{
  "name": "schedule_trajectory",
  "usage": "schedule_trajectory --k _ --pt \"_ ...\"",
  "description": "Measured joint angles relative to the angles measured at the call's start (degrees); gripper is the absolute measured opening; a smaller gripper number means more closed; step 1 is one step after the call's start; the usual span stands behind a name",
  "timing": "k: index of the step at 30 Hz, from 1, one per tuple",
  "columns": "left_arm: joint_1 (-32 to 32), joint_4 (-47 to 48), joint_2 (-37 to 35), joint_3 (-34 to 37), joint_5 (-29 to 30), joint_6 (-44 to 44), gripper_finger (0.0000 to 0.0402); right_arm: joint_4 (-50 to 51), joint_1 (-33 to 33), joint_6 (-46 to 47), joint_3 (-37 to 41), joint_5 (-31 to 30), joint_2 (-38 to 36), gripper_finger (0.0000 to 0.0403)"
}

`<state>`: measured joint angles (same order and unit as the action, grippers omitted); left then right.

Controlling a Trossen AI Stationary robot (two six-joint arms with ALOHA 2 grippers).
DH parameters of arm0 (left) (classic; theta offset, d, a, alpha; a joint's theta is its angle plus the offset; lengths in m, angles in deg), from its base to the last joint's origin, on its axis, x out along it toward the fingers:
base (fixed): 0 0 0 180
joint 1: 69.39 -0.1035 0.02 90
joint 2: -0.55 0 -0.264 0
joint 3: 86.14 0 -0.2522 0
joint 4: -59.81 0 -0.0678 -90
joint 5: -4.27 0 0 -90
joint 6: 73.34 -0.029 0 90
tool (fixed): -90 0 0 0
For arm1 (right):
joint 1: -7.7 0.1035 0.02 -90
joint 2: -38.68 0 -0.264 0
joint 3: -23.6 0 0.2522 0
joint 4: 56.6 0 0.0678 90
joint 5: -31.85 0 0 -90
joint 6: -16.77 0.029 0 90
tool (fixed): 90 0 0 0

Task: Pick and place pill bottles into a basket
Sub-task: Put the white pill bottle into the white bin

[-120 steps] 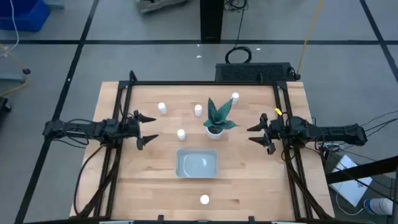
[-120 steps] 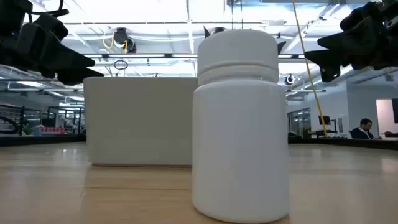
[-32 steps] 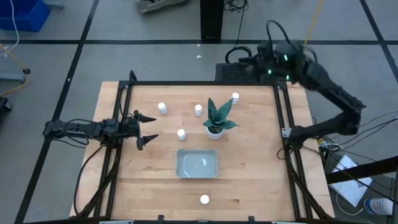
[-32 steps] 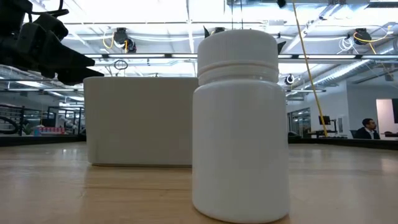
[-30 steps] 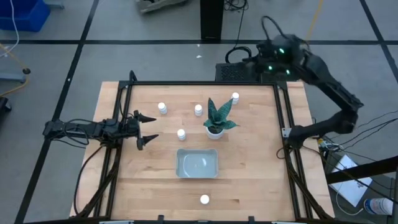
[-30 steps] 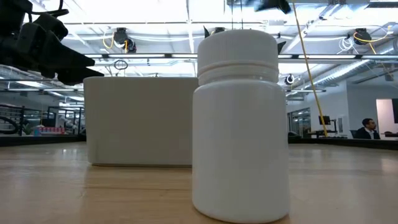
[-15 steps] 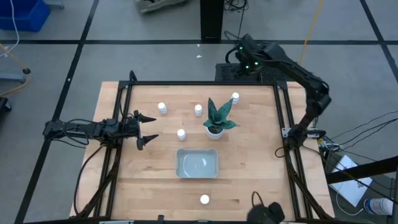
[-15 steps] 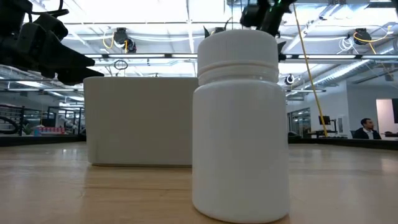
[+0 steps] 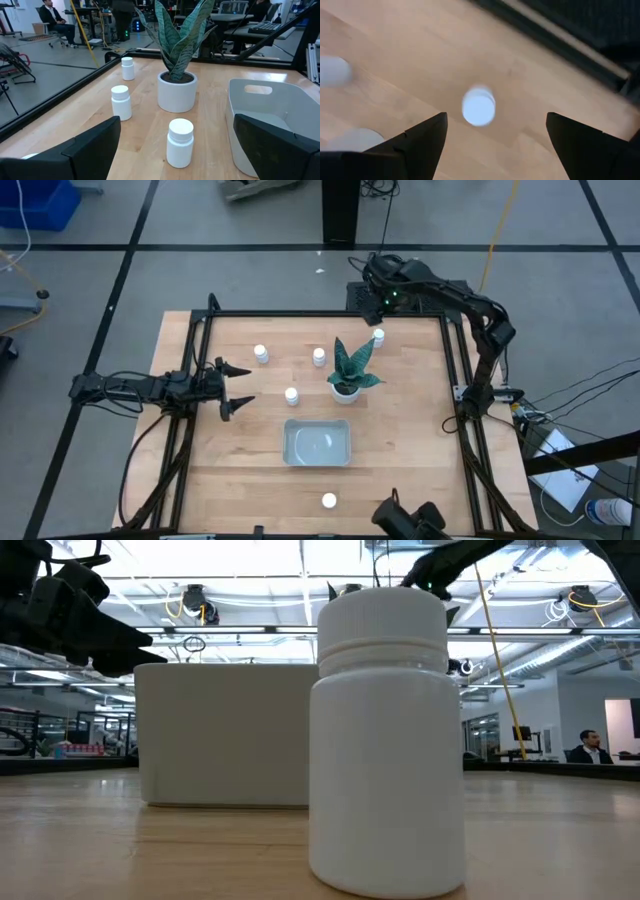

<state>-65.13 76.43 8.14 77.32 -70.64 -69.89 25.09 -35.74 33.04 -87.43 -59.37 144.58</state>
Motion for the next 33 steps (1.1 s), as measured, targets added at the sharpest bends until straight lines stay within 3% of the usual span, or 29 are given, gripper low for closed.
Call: schedule_trajectory --k 10,33 --pt "0.0 0.0 0.0 0.0 0.0 0.0 0.0395 -6.8 2.3 -0.5 9.7 1.3 0.0 0.0334" --pt "0.0 0.0 0.0 0.0 0.0 0.0 0.0395 -17.6 4.2 0.8 16.2 -1.9 0.0 0.0328"
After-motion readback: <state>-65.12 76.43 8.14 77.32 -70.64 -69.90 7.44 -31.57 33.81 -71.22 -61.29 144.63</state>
